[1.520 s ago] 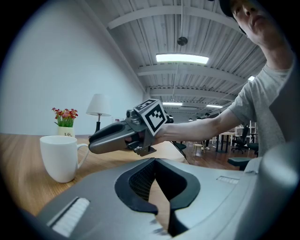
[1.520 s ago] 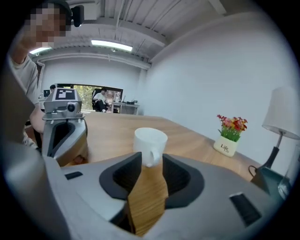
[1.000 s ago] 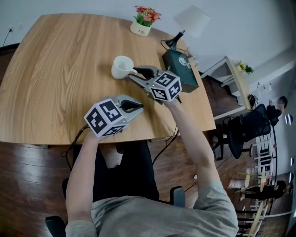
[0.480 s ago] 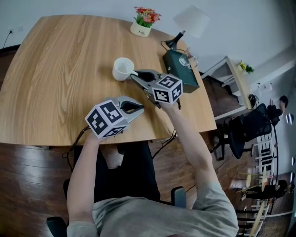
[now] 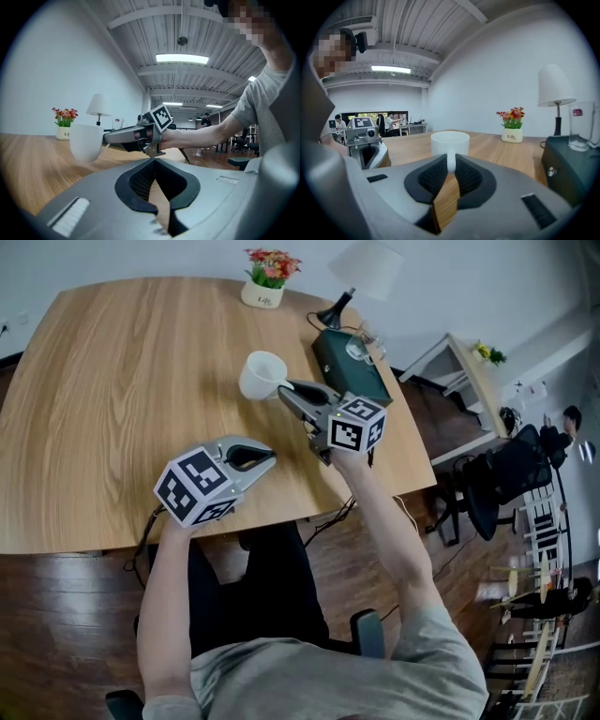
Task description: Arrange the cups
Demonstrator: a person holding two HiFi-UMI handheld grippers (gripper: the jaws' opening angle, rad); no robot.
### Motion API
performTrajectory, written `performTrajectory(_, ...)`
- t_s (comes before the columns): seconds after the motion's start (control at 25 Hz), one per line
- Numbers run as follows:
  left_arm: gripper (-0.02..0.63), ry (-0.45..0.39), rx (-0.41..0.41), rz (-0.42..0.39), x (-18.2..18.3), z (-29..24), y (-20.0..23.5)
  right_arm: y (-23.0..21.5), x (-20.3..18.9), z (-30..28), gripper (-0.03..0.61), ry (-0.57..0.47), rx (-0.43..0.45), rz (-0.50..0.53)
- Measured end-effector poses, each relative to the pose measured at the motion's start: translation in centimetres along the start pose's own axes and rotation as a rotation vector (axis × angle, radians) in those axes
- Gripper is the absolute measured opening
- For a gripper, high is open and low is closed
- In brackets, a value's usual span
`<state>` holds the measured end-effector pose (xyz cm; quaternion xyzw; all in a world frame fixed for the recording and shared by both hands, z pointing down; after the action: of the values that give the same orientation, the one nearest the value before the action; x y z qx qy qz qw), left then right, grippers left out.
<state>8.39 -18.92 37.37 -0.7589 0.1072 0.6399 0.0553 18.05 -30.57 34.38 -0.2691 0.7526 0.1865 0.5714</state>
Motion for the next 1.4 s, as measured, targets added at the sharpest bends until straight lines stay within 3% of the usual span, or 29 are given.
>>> performTrajectory(0.16,0.009,0.000,0.001,0.001,0.1,0.0,0.0,-2.6,2.3,5.3,0.060,-0.067,-0.089,-0.005)
performTrajectory(0.32,0.009,-0.002,0.002,0.002,0.2,-0.1,0.0,-7.8,3.7,11.8,0.060,-0.076,-0.238,-0.006)
performTrajectory(0.56,0.009,-0.001,0.001,0.002,0.3,-0.2,-0.2,-15.9,1.5,19.7,0.060,0.070,-0.442,-0.037)
performTrajectory(0.88,0.009,-0.002,0.002,0.005,0.4,-0.2,-0.1,-18.2,-0.1,21.5,0.060,0.112,-0.469,-0.095)
performTrajectory(1.2,0.009,-0.002,0.002,0.004,0.4,-0.1,0.0,-18.2,-0.5,21.9,0.060,0.125,-0.461,-0.071)
performTrajectory(1.4,0.009,0.000,0.000,0.004,0.3,-0.2,0.0,-18.7,-0.4,23.0,0.120,0.107,-0.503,-0.043)
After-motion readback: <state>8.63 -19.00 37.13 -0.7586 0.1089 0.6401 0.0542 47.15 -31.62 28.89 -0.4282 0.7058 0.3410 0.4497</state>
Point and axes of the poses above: the fingertips, and each gripper's own axes: z backward along the fingers, y to its left, x out of its top, the point moved 4 cm from there along z, backward along the fingers, and after that the axes turned 3 degrees about x, right-handed, at the moved point
